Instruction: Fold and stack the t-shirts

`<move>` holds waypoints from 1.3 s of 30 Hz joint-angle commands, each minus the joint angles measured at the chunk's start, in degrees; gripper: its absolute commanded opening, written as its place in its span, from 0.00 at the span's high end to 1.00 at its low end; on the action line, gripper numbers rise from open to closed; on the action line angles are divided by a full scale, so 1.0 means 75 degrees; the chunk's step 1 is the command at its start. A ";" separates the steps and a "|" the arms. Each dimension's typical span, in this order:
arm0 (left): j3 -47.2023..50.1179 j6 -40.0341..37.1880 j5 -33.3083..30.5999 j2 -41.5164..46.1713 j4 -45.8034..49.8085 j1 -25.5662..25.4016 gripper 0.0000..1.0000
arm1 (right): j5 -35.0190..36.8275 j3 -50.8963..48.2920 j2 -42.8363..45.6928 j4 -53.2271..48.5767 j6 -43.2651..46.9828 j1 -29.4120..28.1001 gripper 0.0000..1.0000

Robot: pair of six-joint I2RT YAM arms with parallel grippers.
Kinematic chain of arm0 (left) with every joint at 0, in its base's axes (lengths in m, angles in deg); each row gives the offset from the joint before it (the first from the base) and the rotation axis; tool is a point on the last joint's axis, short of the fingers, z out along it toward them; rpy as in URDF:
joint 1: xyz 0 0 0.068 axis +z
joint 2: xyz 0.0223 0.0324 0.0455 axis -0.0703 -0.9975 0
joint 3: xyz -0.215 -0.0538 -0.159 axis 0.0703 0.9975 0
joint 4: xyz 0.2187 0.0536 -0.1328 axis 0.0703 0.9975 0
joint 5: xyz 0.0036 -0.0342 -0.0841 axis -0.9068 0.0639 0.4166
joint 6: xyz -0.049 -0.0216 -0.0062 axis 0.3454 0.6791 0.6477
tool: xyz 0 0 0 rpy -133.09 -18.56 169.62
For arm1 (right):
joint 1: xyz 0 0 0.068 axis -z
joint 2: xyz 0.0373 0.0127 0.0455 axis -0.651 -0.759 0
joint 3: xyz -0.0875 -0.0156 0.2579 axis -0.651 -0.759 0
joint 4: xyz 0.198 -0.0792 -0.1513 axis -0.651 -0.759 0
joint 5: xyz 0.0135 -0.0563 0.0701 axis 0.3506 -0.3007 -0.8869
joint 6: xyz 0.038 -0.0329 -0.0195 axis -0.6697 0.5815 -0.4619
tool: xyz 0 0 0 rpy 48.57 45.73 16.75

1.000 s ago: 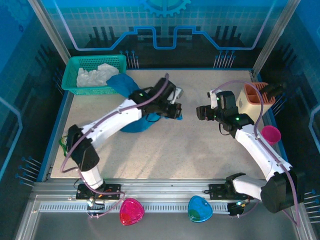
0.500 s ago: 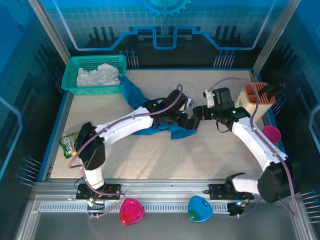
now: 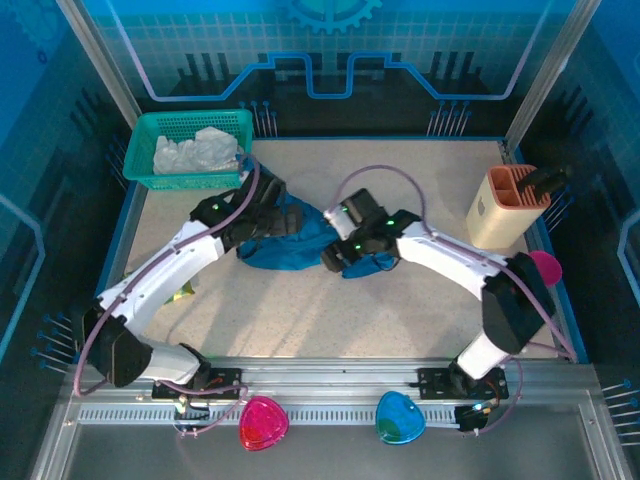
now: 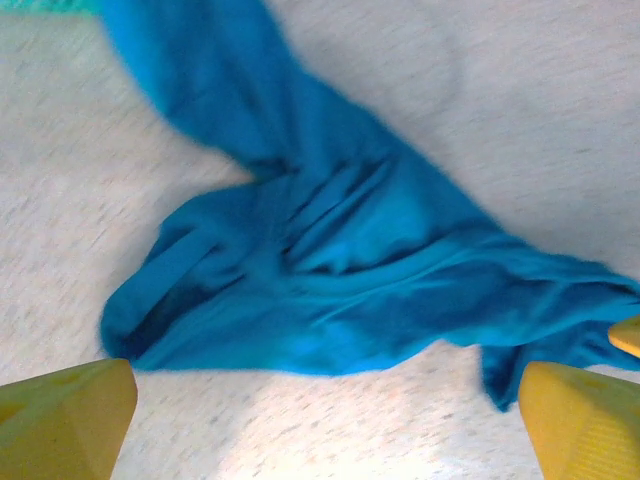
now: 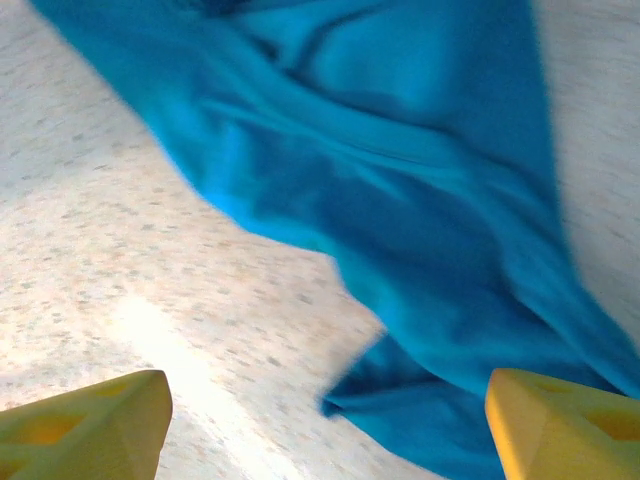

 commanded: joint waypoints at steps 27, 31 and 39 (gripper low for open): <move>0.1351 0.0589 0.0198 0.2376 0.0535 0.1931 0.01 | 0.1090 0.6424 -0.5887 -0.1408 0.0880 -0.1838 1.00; 0.1246 0.0488 0.0162 0.2372 0.0593 0.1942 0.01 | 0.1117 0.5748 -0.4773 -0.0902 0.0646 -0.1818 1.00; 0.0981 0.0094 0.0538 0.2303 0.0683 0.1931 0.01 | 0.0850 0.4080 -0.1953 -0.0246 -0.0357 -0.1412 1.00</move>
